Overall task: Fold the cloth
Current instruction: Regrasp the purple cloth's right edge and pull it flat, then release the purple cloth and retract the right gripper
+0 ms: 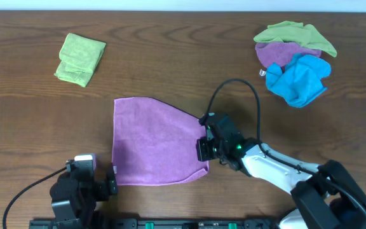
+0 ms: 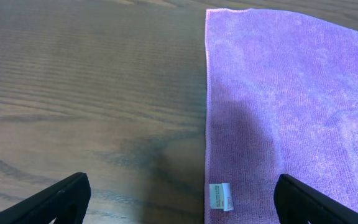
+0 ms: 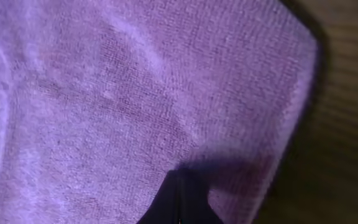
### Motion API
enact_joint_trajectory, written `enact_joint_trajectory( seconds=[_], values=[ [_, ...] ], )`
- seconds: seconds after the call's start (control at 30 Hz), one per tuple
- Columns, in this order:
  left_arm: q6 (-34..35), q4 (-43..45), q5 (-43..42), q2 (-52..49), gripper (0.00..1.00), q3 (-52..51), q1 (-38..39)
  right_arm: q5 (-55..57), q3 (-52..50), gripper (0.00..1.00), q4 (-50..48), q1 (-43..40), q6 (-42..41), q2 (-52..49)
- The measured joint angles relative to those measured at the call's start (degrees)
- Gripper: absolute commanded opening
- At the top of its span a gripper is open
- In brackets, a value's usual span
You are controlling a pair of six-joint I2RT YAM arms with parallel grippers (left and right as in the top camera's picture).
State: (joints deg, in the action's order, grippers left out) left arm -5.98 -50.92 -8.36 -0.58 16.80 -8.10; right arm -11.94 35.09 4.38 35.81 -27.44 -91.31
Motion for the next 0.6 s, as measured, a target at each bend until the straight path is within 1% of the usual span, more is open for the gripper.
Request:
enact_joint_trajectory(
  seconds=[0.2, 0.47, 0.6],
  values=[
    [0.0, 0.0, 0.0, 0.0, 0.95, 0.0, 0.0, 4.96, 1.31, 0.01, 6.03, -1.33, -4.42, 1.01],
    [0.0, 0.0, 0.0, -0.02, 0.95, 0.0, 0.0, 9.49, 3.45, 0.01, 16.44, -10.51, -11.93, 2.19],
    [0.0, 0.0, 0.0, 0.0, 0.95, 0.0, 0.0, 8.81, 3.96, 0.01, 18.93, -12.0, -13.16, 2.27]
  ],
)
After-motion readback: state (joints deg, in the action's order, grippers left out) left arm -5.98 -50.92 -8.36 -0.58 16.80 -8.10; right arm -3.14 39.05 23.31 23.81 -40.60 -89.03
